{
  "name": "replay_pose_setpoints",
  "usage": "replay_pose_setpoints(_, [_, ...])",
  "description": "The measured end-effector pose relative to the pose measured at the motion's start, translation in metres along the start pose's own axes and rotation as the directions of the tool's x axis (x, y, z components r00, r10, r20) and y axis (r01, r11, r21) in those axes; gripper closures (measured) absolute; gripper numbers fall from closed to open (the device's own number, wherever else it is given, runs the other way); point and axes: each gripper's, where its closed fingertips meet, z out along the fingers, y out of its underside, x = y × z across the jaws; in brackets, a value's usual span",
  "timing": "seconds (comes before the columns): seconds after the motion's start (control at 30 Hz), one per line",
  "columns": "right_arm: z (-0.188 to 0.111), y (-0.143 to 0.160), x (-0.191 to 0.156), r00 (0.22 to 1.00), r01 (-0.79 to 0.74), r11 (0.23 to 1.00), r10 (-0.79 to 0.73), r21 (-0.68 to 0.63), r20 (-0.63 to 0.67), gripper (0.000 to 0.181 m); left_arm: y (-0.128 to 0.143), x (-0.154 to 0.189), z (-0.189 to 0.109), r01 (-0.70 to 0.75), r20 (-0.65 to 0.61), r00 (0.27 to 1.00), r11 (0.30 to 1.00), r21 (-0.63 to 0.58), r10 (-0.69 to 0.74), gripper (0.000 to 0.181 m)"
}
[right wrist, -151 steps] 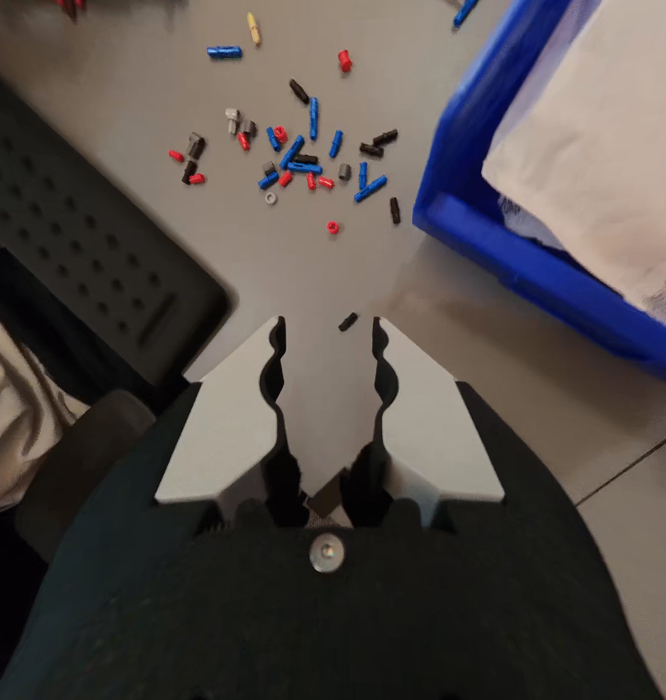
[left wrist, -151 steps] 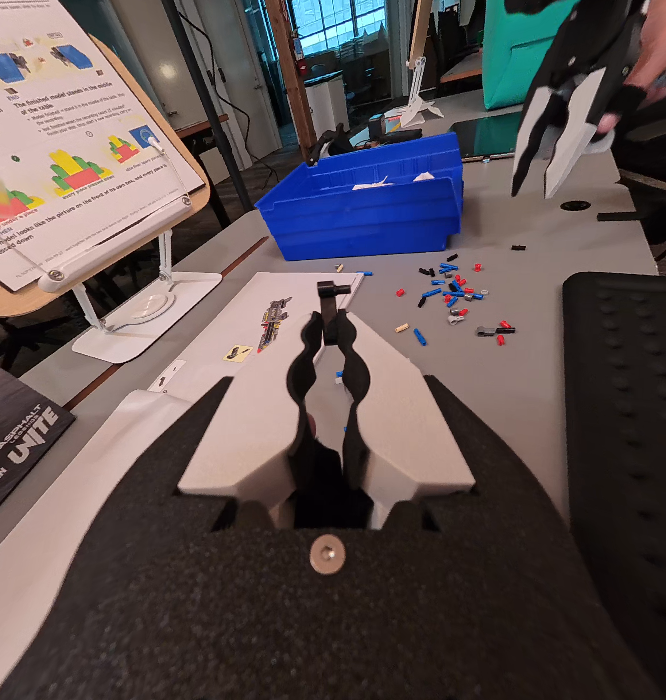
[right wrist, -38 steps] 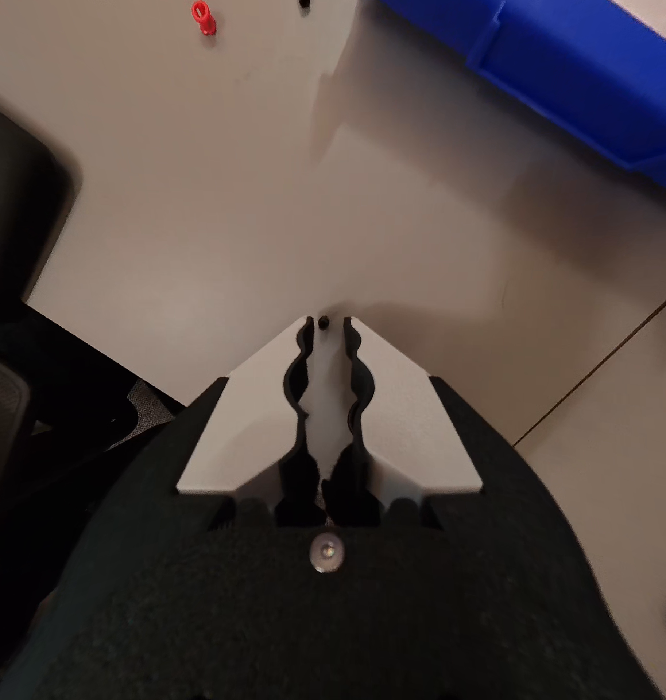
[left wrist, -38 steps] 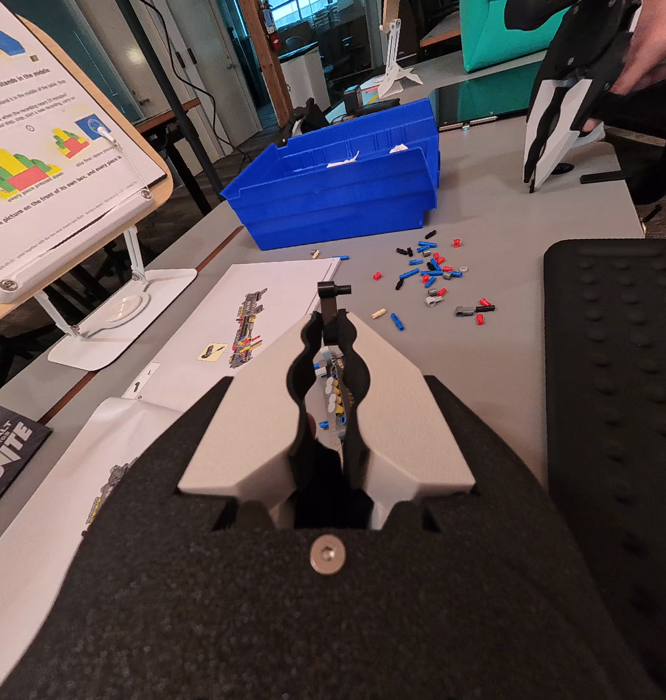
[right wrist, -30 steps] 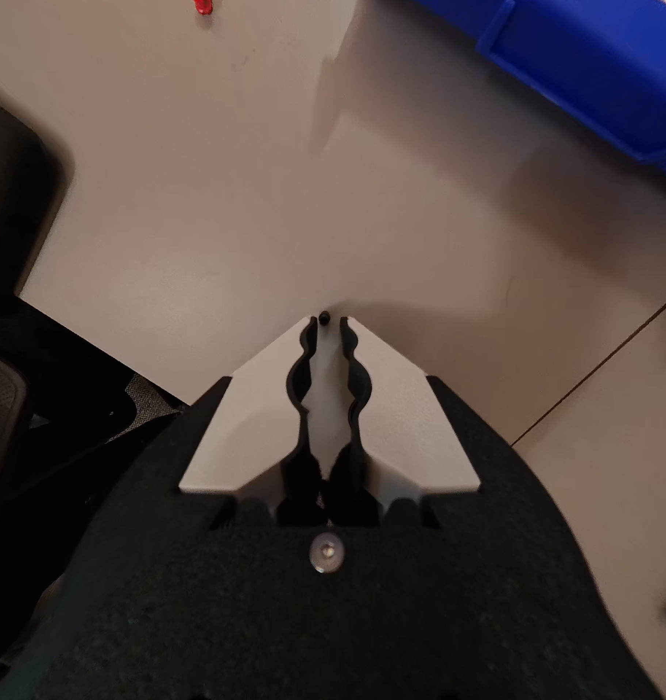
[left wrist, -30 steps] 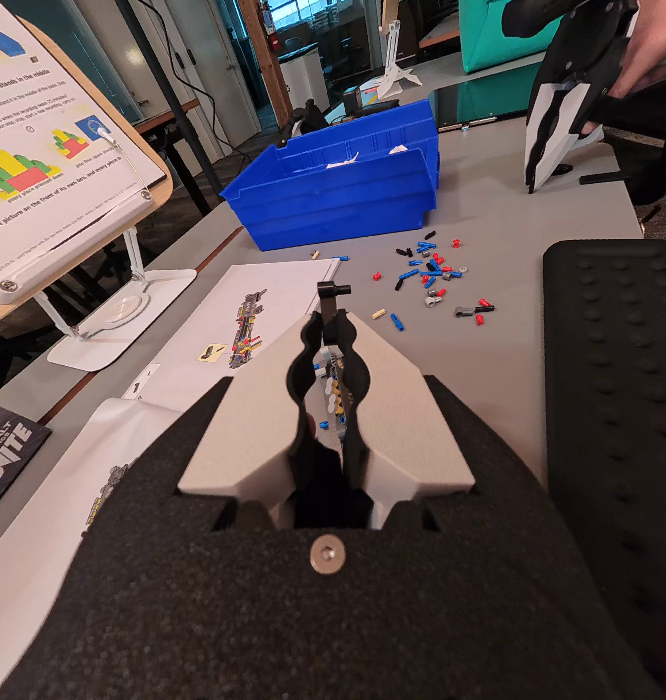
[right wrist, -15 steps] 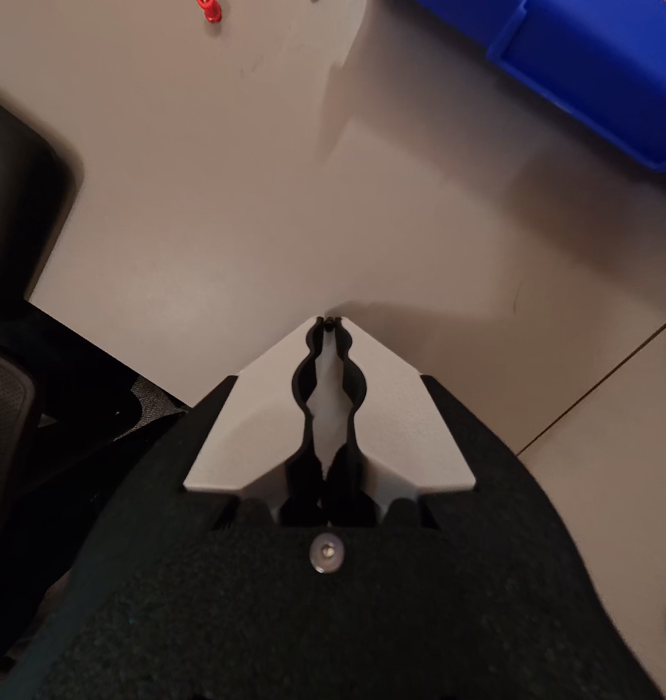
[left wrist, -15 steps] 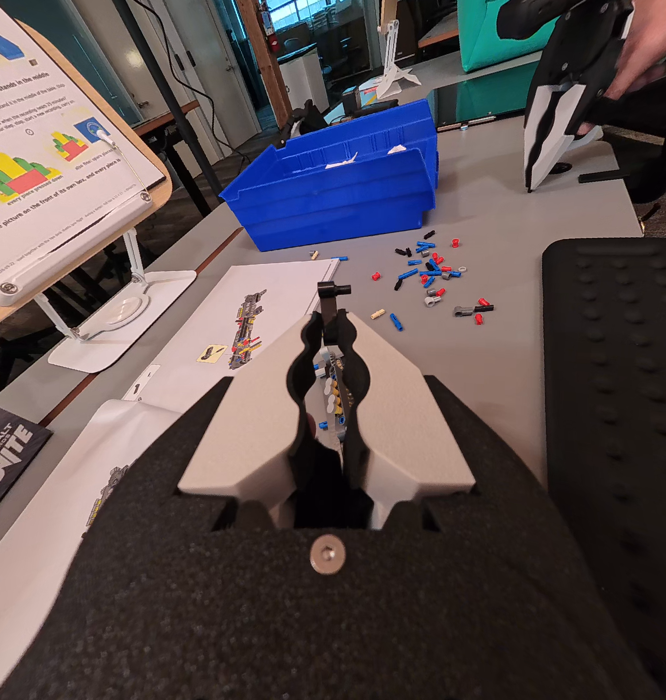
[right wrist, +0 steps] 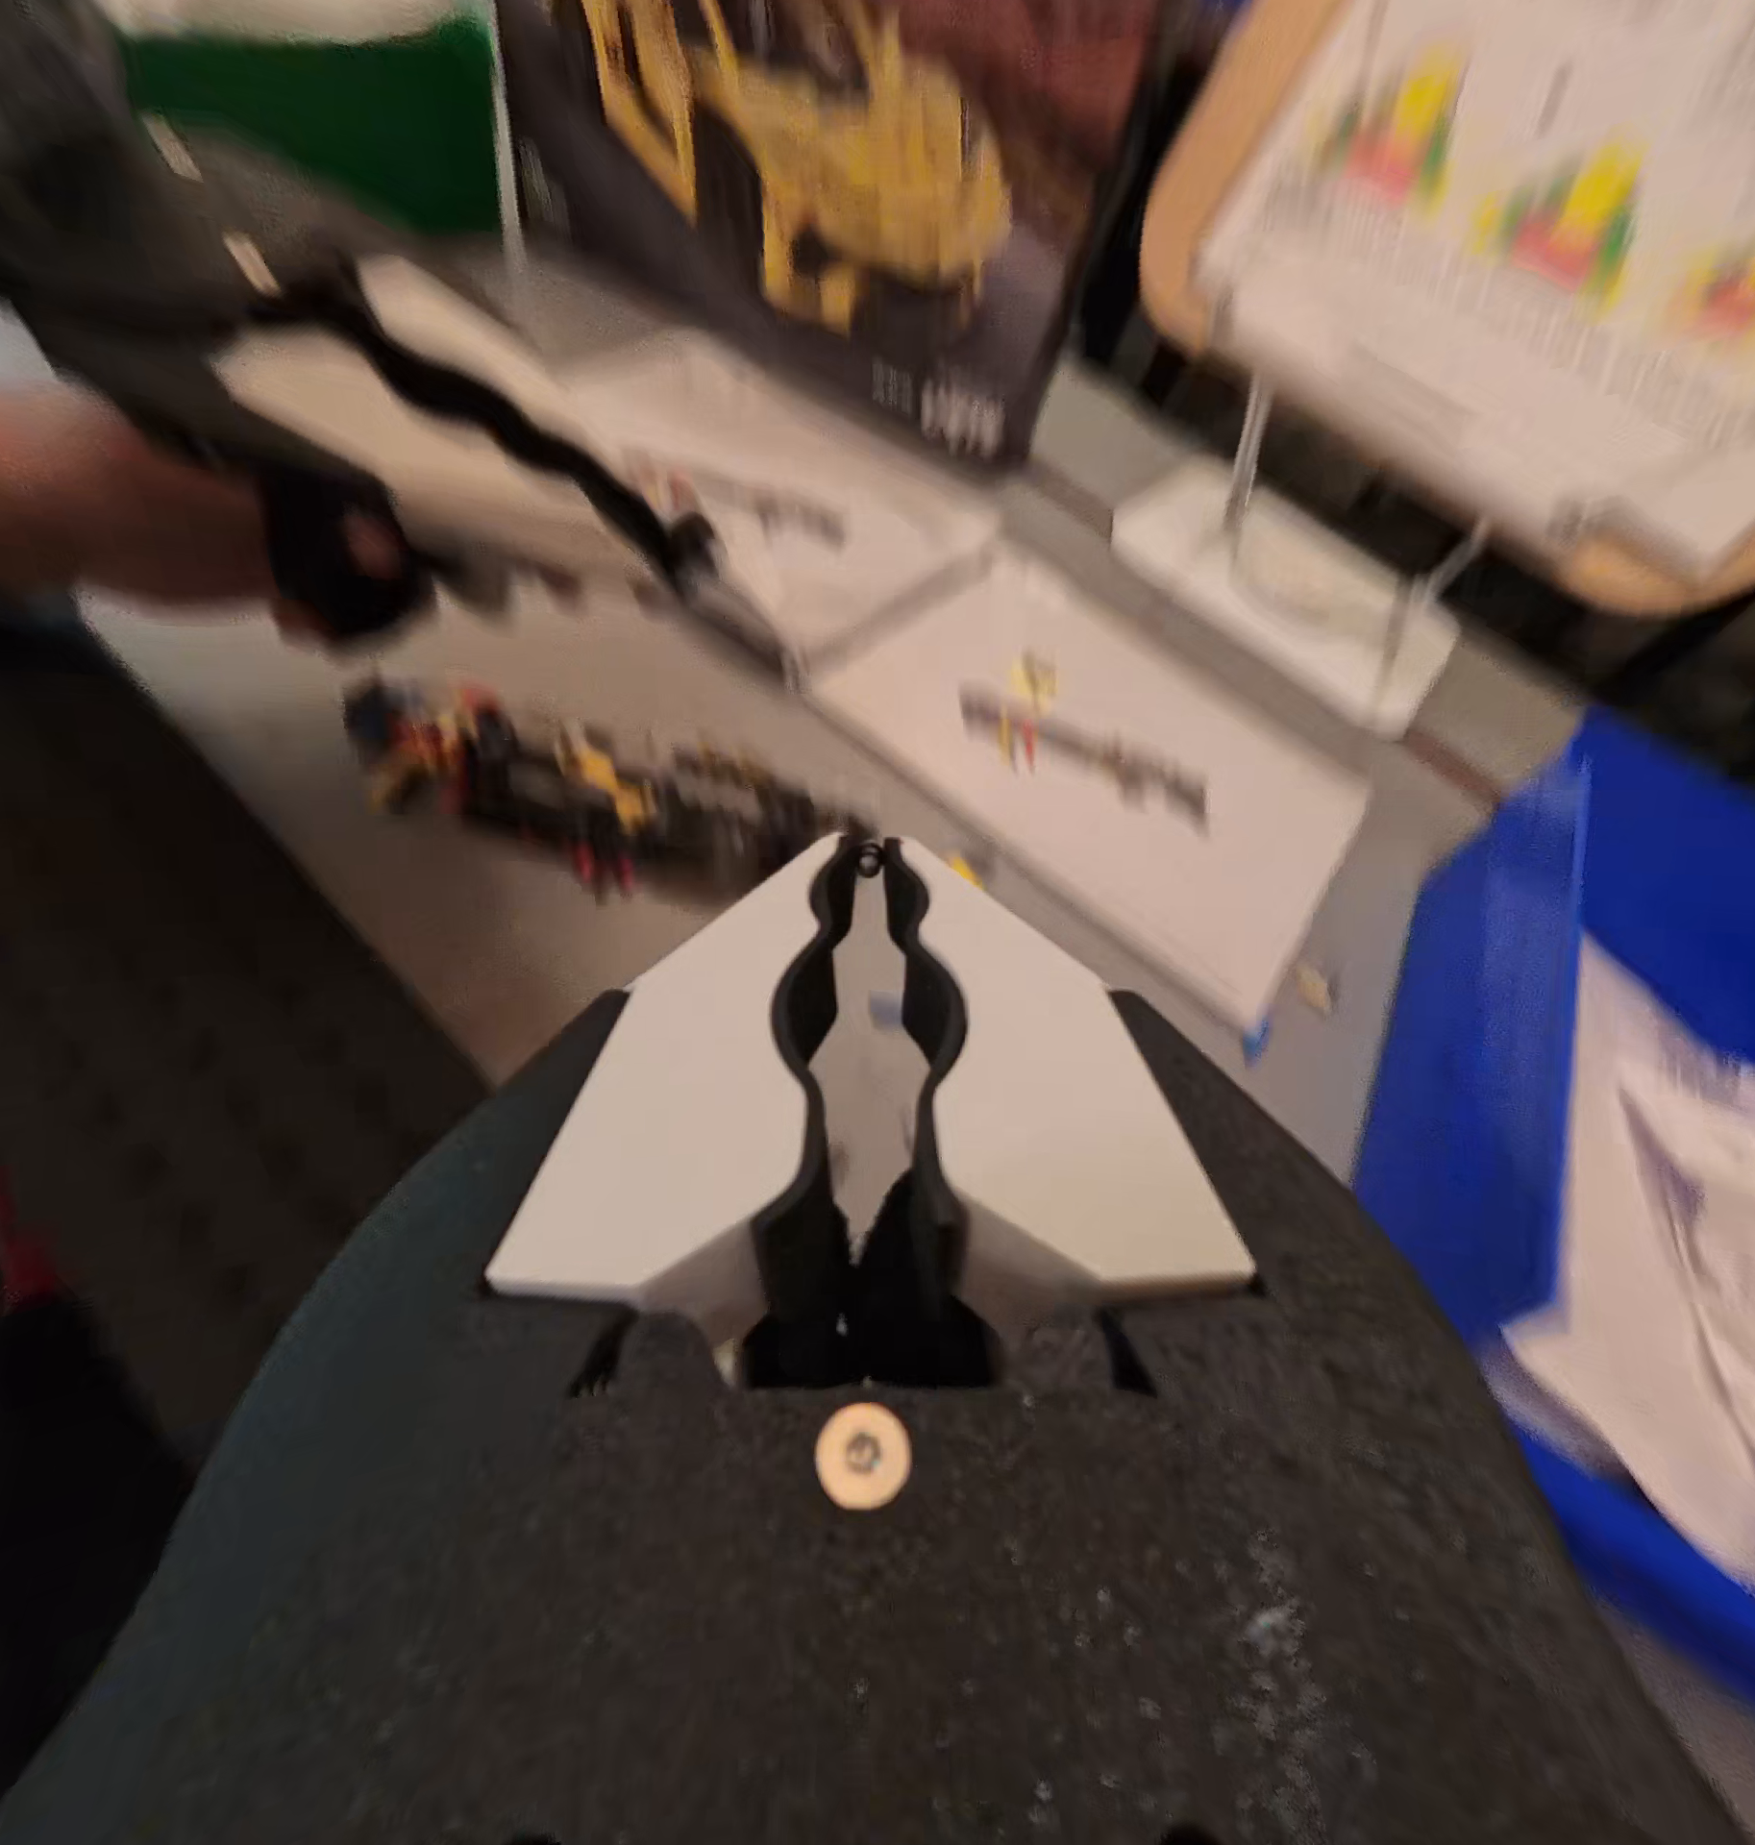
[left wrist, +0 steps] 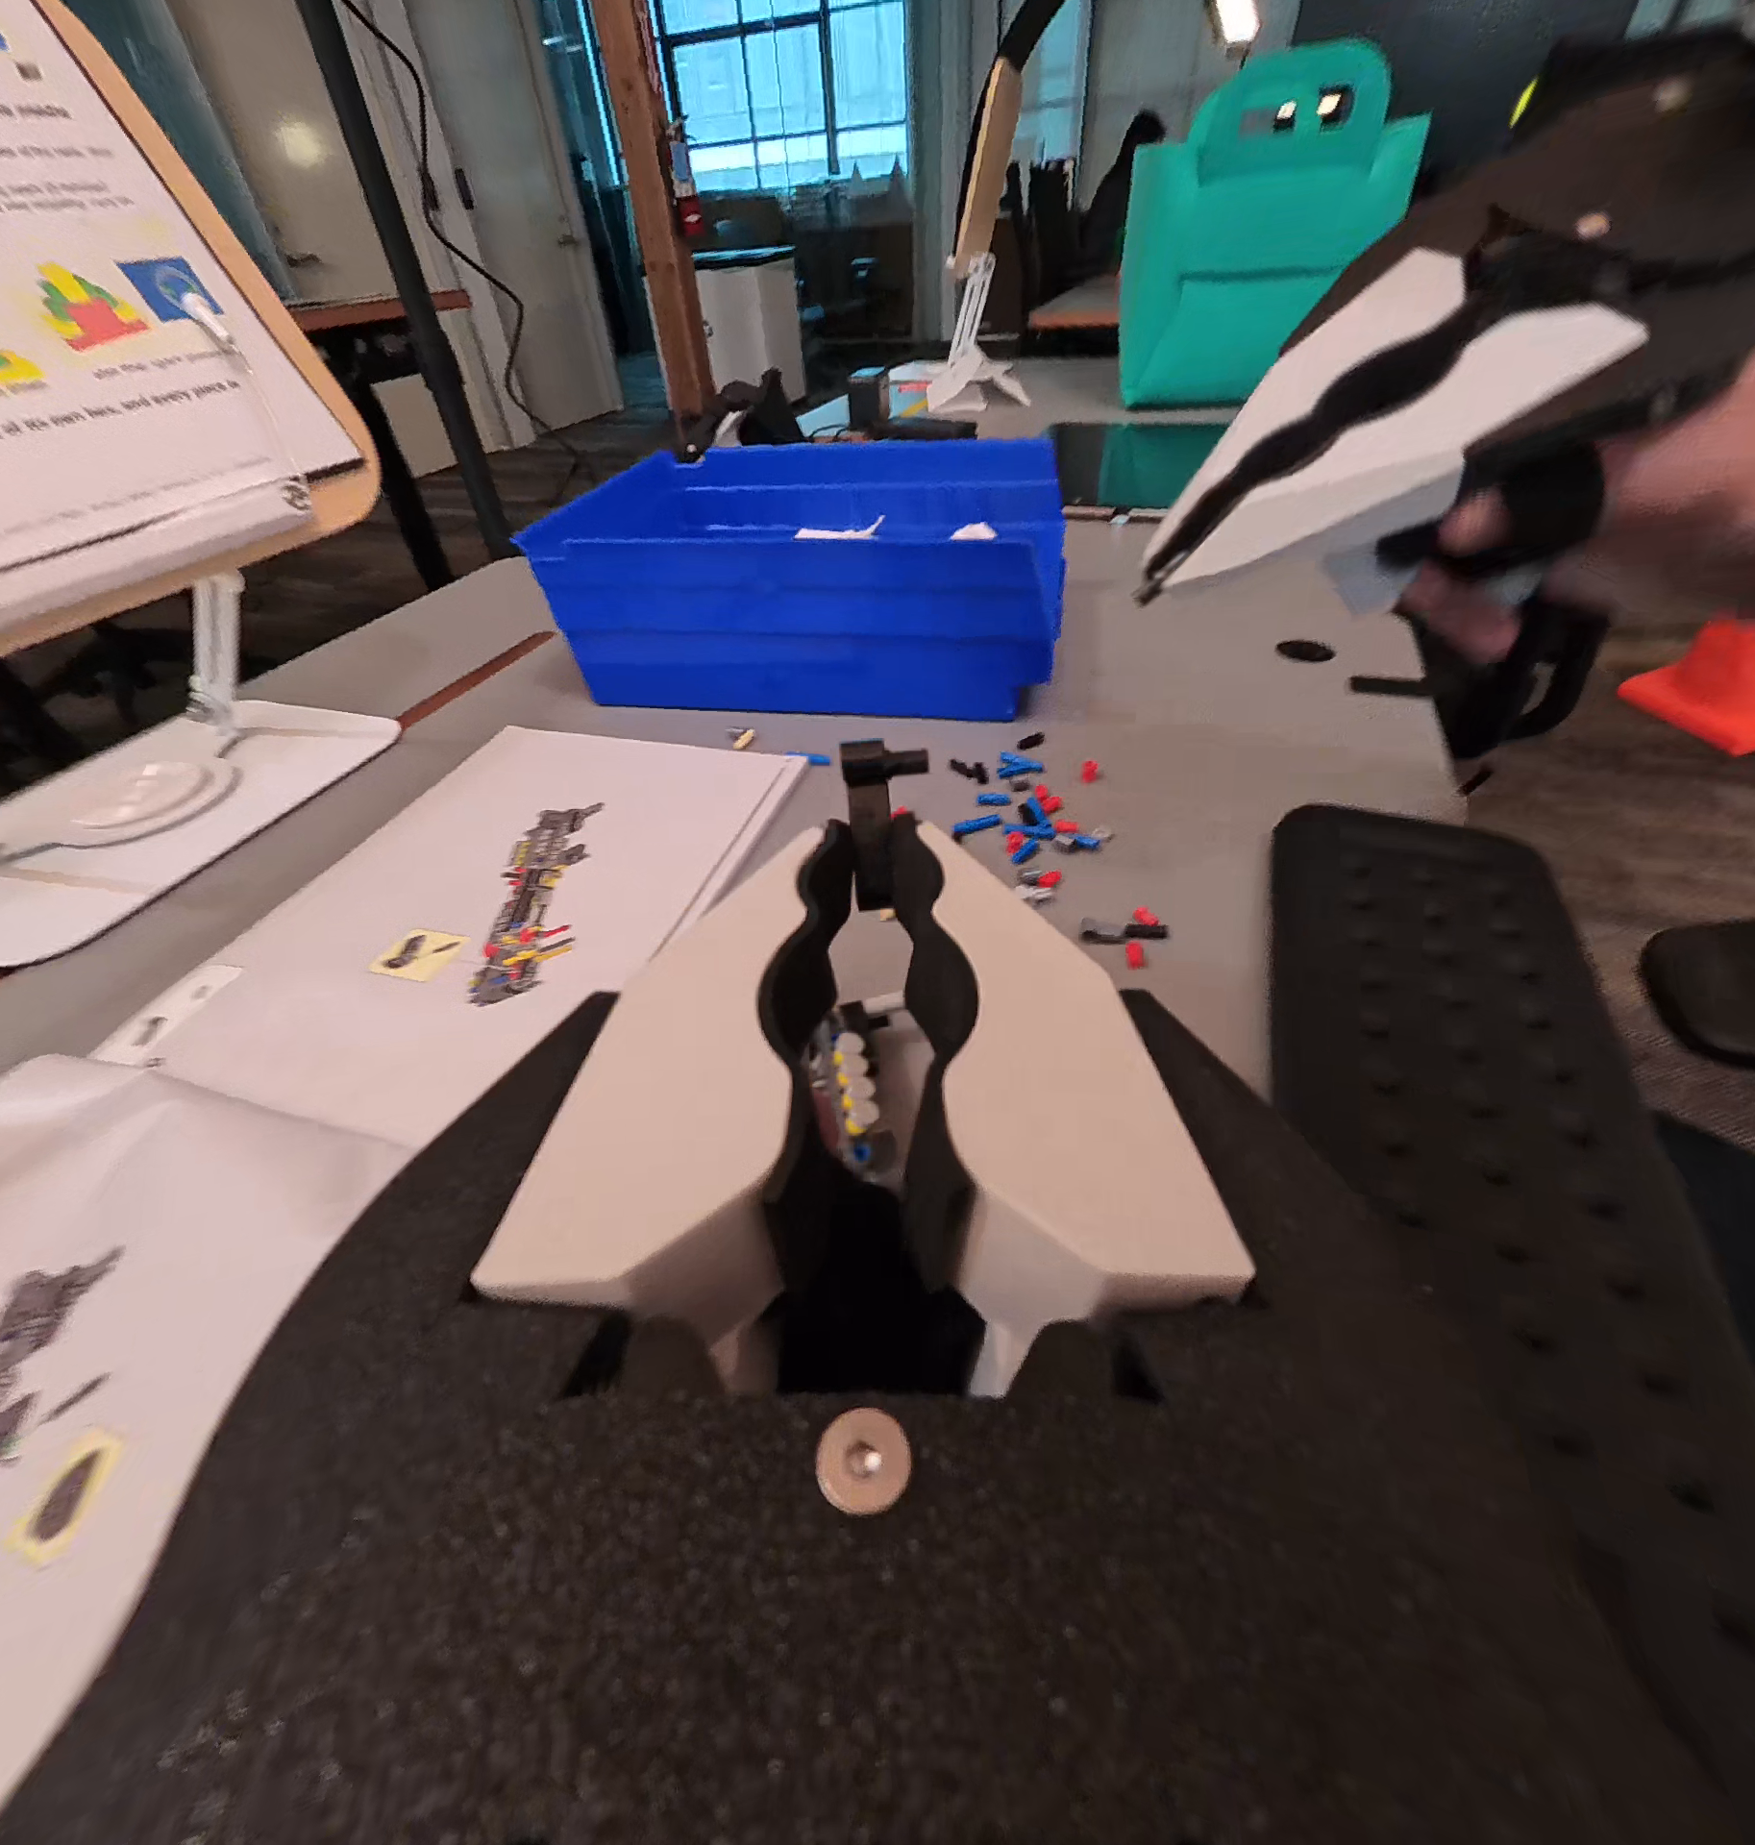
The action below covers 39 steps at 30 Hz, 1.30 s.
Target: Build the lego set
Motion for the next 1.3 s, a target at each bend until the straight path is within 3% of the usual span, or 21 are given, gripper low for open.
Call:
replay_pose_setpoints(0.07, [0.022,-0.032,-0.035,0.988,0.14,0.978,-0.129,0.155,-0.081,0.177,-0.001,0.009,0.001,0.079,-0.072,0.994,0.997,0.009,-0.079,0.175])
replay_pose_setpoints(0.17, [0.037,-0.045,-0.046,0.889,0.408,0.898,-0.35,0.166,-0.294,0.177,0.0,0.014,0.002,0.139,-0.113,0.984,0.99,0.006,-0.138,0.175])
replay_pose_setpoints(0.27, [0.05,-0.043,-0.049,0.922,0.345,0.923,-0.299,0.17,-0.246,0.177,0.0,0.017,0.003,0.147,-0.123,0.982,0.989,0.002,-0.145,0.175])
replay_pose_setpoints(0.67, [0.062,-0.04,-0.048,0.91,0.363,0.917,-0.31,0.167,-0.275,0.177,0.002,0.017,0.005,0.105,-0.092,0.99,0.994,0.011,-0.104,0.175])
replay_pose_setpoints(0.83, [0.052,-0.051,-0.052,0.91,0.362,0.891,-0.275,0.273,-0.31,0.177,-0.009,0.024,0.001,0.048,-0.103,0.994,0.996,0.071,-0.041,0.175])
replay_pose_setpoints(0.97, [0.052,-0.05,-0.05,0.919,0.343,0.894,-0.256,0.289,-0.299,0.177,-0.009,0.023,0.002,-0.038,-0.046,0.998,0.996,0.079,0.041,0.175])
replay_pose_setpoints(1.13, [0.053,-0.051,-0.05,0.965,0.193,0.909,-0.108,0.37,-0.239,0.177,-0.01,0.02,0.001,-0.216,0.08,0.974,0.974,0.071,0.21,0.174])
replay_pose_setpoints(1.23, [0.053,-0.051,-0.05,0.977,0.133,0.911,-0.053,0.391,-0.207,0.177,-0.01,0.019,0.0,-0.373,0.169,0.916,0.927,0.035,0.363,0.175])
replay_pose_setpoints(1.3, [0.051,-0.05,-0.051,0.949,0.249,0.906,-0.158,0.342,-0.273,0.177,-0.01,0.019,0.0,-0.496,0.22,0.846,0.868,-0.006,0.485,0.175])
